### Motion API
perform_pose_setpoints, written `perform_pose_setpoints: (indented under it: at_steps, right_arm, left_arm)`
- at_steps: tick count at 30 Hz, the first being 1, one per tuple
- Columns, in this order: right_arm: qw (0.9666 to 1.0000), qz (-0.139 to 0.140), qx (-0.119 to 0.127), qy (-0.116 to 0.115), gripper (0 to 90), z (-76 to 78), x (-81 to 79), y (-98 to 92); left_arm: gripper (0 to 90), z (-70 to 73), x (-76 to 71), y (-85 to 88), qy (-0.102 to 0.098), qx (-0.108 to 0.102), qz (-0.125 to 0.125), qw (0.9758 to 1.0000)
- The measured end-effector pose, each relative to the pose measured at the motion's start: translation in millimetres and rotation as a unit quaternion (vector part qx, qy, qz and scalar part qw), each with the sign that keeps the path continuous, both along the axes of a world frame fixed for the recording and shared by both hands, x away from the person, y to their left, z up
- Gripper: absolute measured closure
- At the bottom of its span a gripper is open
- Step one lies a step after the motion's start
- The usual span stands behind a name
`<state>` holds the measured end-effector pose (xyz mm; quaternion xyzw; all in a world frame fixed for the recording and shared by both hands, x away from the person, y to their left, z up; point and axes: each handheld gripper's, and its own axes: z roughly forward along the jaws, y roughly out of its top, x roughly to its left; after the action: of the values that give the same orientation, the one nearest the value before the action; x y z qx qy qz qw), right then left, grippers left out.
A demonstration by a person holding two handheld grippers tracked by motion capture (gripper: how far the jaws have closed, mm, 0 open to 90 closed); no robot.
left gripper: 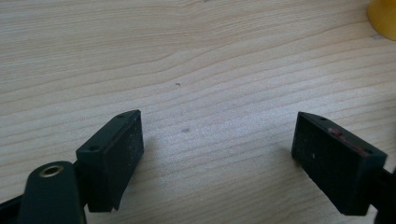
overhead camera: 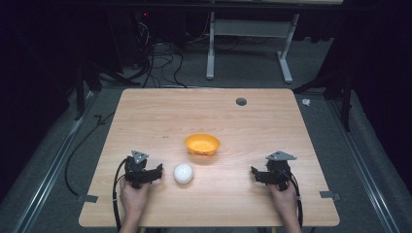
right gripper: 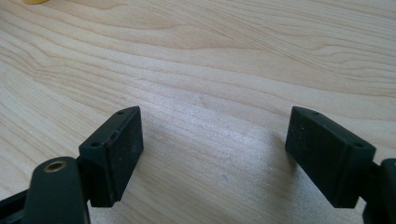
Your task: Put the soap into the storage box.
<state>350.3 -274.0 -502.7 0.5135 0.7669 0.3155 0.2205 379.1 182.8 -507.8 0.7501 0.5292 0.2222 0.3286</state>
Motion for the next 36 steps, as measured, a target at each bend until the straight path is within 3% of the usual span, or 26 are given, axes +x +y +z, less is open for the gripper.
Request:
perform_pose_setpoints:
  at_steps: [26, 30, 36]
  right_arm:
    - [1.0, 0.002, 0.0, -0.001, 19.9, 0.0, -0.1, -0.3]
    - [1.0, 0.001, 0.0, -0.001, 19.9, 0.0, -0.1, -0.5]
    - [1.0, 0.002, 0.0, 0.0, 19.9, 0.0, -0.2, -0.5]
  left_arm:
    - [17.1, 0.1, -0.3, -0.1, 0.0, -0.001, -0.004, 1.0]
    - [22.1, 2.2, -2.3, -0.2, 0.005, 0.002, 0.001, 1.0]
    - [22.3, 2.5, -2.3, -0.9, 0.004, -0.005, -0.001, 1.0]
